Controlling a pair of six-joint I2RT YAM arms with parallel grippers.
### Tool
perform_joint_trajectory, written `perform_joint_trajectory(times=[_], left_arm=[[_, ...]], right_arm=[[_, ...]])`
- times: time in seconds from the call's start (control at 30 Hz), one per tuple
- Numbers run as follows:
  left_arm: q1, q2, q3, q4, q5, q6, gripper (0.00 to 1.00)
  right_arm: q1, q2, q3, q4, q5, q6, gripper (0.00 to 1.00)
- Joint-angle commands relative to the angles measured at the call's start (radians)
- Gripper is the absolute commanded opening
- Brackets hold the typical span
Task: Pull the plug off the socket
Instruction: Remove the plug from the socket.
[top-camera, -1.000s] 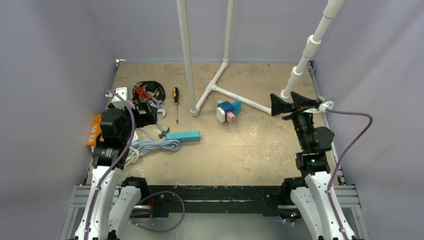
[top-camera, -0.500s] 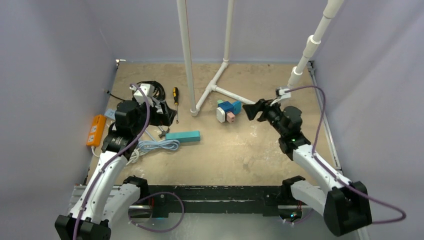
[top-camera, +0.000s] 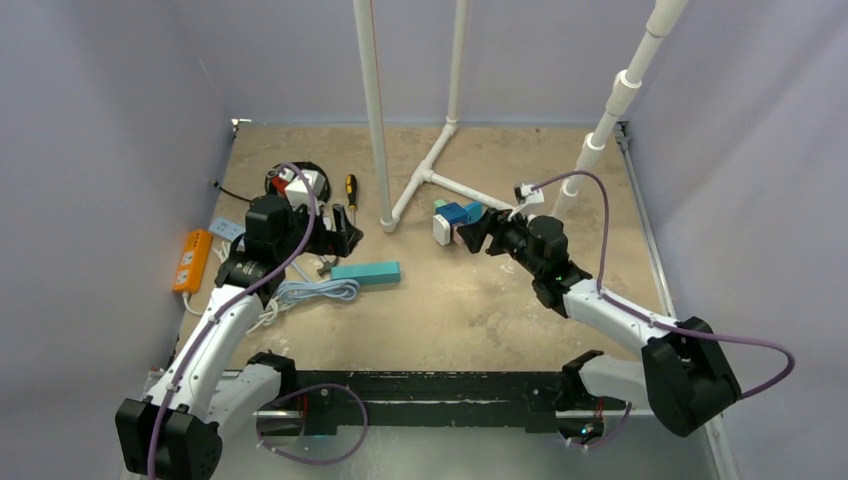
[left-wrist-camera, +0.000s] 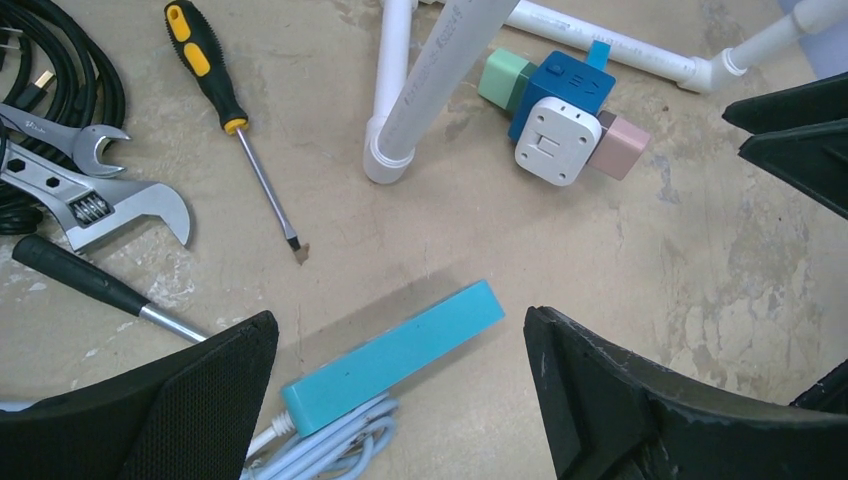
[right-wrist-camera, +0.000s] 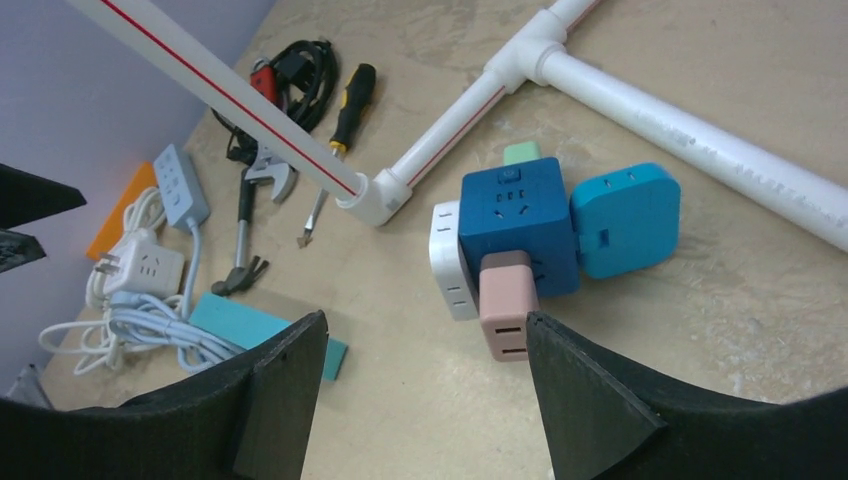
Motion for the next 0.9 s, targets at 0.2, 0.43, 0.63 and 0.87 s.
perform_joint_trajectory(times=[0.2,0.43,0.63,0.87], left_arm=[[-0.002,0.029,0.011,0.020,0.044,0.014,0.93],[-0.002,0.037,0.009,0.023,0.057,0.017,0.94],[-0.002,0.057,0.013,0.024,0.081,0.016,0.94],[-0.002,0.063,0.014,0.026,0.090,0.017,0.94]], right_arm=[[0.016,0.062,0.029,-0.002,0.110,-0.057,0.76],[0.041,0.178,0.091,-0.043,0.118,-0.065,0.75],[0.063,0.261,0.144,-0.053,0.130,-0.059,0.68],[0.112,0.337,0.207,-0.086,0.226,-0.051,0.61]])
